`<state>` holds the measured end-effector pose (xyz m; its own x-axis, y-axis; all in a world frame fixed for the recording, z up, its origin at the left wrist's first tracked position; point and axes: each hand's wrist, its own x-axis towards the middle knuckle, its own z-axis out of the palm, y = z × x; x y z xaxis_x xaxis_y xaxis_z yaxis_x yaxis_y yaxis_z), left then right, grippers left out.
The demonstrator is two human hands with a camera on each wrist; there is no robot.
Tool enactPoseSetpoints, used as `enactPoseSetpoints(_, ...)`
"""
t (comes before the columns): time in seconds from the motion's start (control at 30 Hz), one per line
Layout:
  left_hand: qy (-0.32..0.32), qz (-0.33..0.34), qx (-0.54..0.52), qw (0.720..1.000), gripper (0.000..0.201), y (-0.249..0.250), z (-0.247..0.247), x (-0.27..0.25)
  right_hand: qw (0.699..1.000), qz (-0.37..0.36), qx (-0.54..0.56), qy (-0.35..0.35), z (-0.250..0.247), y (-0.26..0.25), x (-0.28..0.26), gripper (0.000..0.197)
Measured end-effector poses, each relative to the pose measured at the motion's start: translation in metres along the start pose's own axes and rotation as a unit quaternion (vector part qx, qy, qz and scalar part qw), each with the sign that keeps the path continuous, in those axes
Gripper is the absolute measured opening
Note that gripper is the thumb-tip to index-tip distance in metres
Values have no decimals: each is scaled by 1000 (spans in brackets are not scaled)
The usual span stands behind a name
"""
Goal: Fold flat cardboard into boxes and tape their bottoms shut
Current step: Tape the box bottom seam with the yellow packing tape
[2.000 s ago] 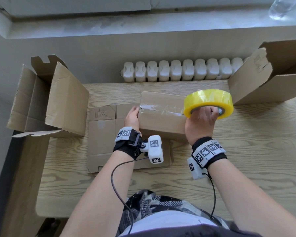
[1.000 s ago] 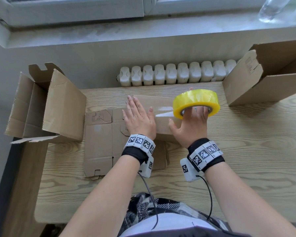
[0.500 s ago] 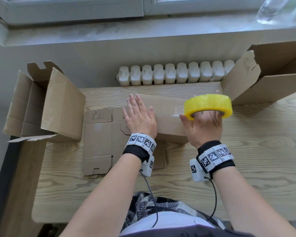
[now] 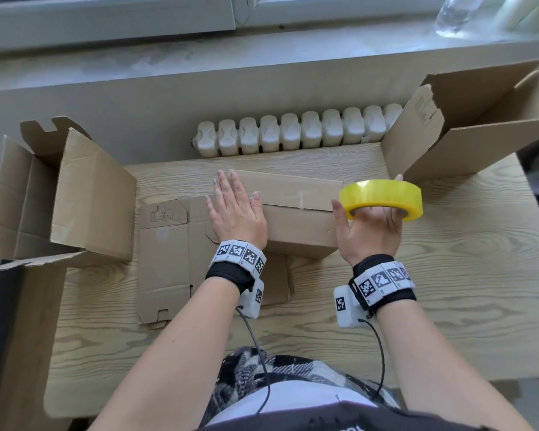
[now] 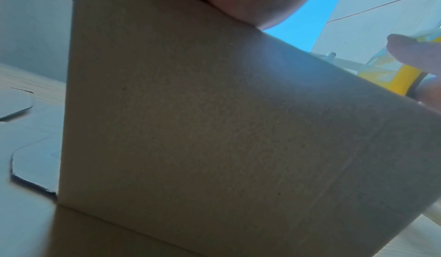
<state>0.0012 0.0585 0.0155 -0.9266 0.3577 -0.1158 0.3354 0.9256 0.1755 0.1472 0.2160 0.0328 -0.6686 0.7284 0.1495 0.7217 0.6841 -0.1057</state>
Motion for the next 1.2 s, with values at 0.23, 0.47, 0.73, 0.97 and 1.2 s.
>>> enactPoseSetpoints(0.23,1,-1,3,1000,63,0,0,1,995,32,-77,-51,-6,-5,-9,94)
enactPoseSetpoints(0.47,-1,3,5,1000,63,1,-1,1,993,45,-85,-66,-2,-3,-7,98)
enactPoseSetpoints(0.73,-8,12,6,1000,63,1,-3,0,996,44,-70,-33,-1,-1,-15,89)
enactPoseSetpoints(0.97,-16,15,8,1000,64,4,-1,-1,997,47,-47,-34,-8,3,-15,92)
enactPoseSetpoints(1.2,-15,11,5,1000,64,4,-1,0,996,62,-23,-57,1,16,-20,90)
